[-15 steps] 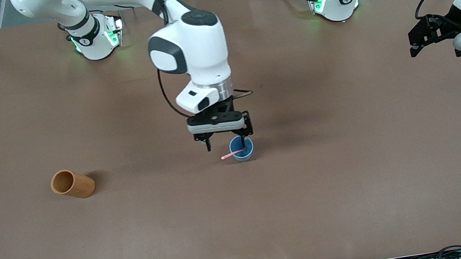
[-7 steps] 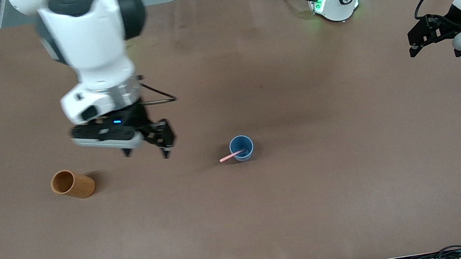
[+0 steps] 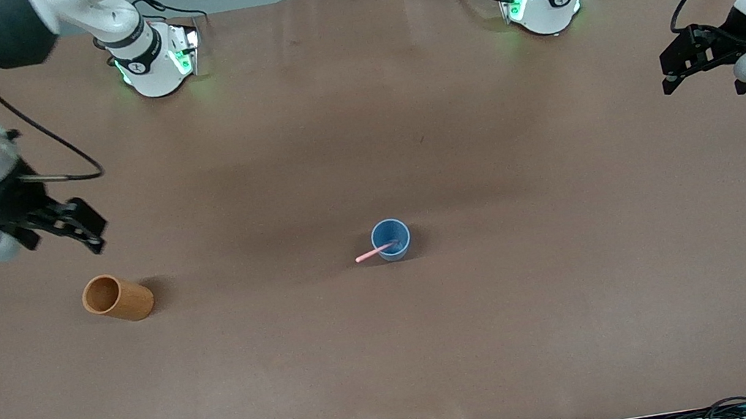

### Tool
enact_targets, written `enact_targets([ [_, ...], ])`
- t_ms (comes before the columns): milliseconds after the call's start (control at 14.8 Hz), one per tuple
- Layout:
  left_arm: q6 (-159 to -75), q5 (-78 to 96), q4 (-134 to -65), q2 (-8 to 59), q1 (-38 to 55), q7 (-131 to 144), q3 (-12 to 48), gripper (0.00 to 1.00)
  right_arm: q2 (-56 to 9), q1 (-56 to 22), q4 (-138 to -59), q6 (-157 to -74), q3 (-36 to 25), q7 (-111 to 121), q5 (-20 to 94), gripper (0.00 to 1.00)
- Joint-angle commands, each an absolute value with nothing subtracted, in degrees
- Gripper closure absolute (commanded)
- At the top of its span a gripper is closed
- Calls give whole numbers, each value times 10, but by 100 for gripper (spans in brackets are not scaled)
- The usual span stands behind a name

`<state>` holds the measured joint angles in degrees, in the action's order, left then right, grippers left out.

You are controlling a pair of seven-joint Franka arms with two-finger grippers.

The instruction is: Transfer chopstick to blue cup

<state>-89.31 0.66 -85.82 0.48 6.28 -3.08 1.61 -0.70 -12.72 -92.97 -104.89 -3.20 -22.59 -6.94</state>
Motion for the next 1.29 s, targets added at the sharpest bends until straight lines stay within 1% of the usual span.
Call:
enact_targets([
  [0, -893, 18, -846, 11, 63, -30, 15, 0, 102, -80, -1043, -1043, -24, -182, -43, 0],
  [136, -892, 18, -843, 11, 63, -30, 15, 0, 122, -62, -1049, -996, -39, -156, -40, 0],
  [271, -891, 17, -842, 11, 63, -29, 14, 0, 125, -62, -1028, -959, -62, -121, -34, 0],
  [407, -891, 17, -841, 11, 63, -29, 14, 0, 116, -59, -969, -913, -66, -92, -34, 0],
  [475, -891, 17, -841, 11, 63, -29, 14, 0, 101, -54, -933, -898, -66, -78, -33, 0],
  [610, -891, 17, -841, 11, 63, -29, 14, 0, 73, -50, -885, -881, -66, -62, -33, 0],
  [678, -891, 17, -841, 11, 63, -29, 14, 0, 62, -50, -875, -877, -66, -62, -33, 0],
  [1017, -891, 12, -841, 11, 63, -33, 14, 0, 36, -49, -873, -872, -66, -56, -12, 0],
  [1220, -891, 12, -841, 11, 63, -33, 14, 0, 33, -46, -874, -872, -66, -37, -11, 0],
])
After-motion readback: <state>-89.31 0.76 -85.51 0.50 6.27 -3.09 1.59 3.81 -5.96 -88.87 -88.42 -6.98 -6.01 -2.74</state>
